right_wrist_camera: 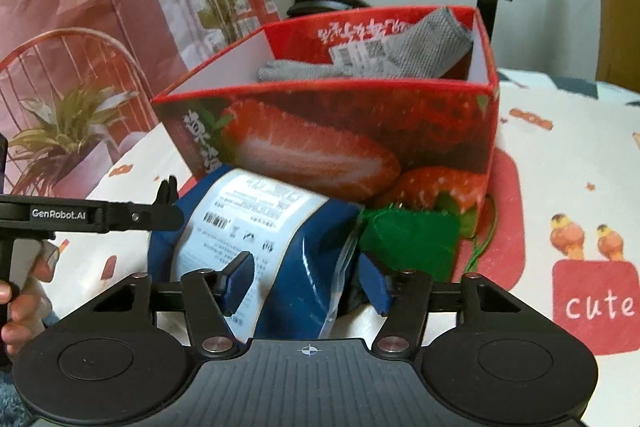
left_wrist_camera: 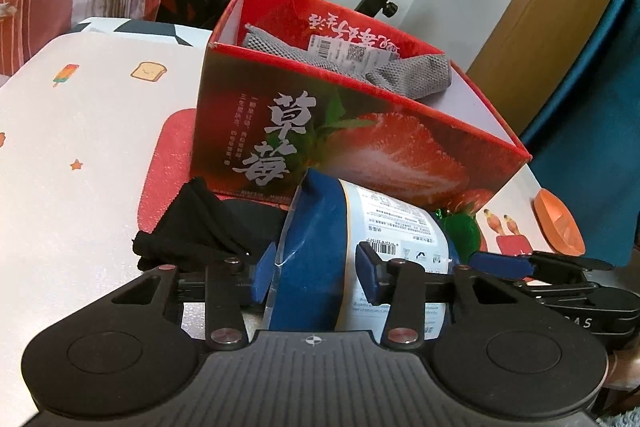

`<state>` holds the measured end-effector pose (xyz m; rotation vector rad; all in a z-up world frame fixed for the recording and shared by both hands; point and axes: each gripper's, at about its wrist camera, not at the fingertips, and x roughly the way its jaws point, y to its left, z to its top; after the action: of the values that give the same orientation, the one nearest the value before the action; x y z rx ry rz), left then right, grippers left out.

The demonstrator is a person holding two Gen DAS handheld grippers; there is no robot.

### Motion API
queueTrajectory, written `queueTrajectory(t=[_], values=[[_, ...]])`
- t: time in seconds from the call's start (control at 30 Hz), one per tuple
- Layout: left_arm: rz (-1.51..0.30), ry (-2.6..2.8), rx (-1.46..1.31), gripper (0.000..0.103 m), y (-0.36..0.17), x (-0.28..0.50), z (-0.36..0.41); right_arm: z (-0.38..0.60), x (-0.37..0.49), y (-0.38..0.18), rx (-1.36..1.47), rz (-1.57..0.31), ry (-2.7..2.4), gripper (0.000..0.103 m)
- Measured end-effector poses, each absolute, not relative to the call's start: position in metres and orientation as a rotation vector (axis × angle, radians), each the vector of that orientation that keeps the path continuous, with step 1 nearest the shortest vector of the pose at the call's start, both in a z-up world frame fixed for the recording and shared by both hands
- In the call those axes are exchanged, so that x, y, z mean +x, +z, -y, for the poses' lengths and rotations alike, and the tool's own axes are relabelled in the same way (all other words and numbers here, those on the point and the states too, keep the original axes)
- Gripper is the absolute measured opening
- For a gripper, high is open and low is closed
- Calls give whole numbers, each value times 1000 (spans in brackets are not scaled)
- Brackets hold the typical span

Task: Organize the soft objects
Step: 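Move both grippers to the blue labelled bag and close on it, then lift the blue bag with both grippers and carry it over the red box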

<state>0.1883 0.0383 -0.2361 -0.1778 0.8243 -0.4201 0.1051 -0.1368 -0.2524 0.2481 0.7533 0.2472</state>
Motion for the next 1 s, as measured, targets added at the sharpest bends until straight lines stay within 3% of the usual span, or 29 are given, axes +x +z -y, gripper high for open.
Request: queueTrajectory(t=[0.27, 0.5, 0.87, 1.0], values=[[-861, -434, -173, 46, -243, 191, -36, 139, 110, -266, 314, -814, 254, 50], [-877, -439, -146, 46, -248, 192, -30, 142, 111, -273, 340, -824, 242, 34], [-885, -439, -128, 46, -254, 191, -27, 144, 112, -280, 366, -835, 231, 34], [-882, -437, -126, 46, -253, 191, -27, 146, 111, -280, 380, -830, 221, 28]])
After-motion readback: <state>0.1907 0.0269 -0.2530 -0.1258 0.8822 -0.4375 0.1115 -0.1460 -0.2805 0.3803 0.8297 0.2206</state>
